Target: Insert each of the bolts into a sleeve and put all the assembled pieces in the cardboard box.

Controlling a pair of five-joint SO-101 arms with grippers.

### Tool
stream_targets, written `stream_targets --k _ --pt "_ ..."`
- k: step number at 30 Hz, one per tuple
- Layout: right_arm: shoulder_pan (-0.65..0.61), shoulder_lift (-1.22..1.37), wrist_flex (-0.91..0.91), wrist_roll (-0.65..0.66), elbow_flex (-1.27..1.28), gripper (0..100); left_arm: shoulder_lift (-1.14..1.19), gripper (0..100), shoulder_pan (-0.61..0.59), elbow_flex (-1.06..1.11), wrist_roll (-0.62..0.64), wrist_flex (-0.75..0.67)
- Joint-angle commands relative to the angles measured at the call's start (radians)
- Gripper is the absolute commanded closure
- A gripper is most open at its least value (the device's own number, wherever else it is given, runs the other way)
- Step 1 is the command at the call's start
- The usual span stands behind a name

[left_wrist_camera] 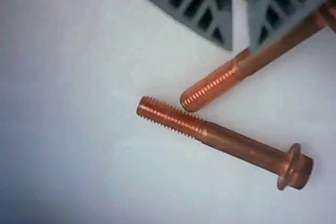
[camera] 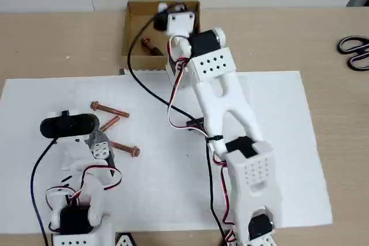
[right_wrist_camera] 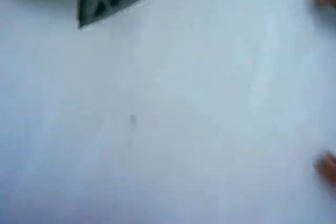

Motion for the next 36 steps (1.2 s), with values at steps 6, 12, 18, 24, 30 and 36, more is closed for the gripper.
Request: stream_targets --k 6,12,18,24,30,36 --pt "0.013 -0.116 0.013 -0.072 0.198 75.1 -0.012 99 0.003 -0.045 -0.005 -0.003" --pt "0.073 -0.117 0.015 -0.239 0.201 75.0 -0.012 99 0.003 -0.045 -0.005 -0.003" --pt "0.070 -0.127 0.015 -0.299 0.201 75.0 -0.012 99 0.003 -0.045 -0.006 -0.003" --pt "0.074 -0.216 0.015 -0.135 0.203 75.0 -0.012 99 0.003 -0.045 -0.006 -0.003" --pt "0.044 -0.305 0.018 -0.334 0.359 75.0 -0.012 99 0.003 -0.045 -0.003 -0.002" --pt "-0.025 -0.441 0.013 -0.626 0.595 75.0 -0.012 99 0.003 -0.045 -0.003 0.002"
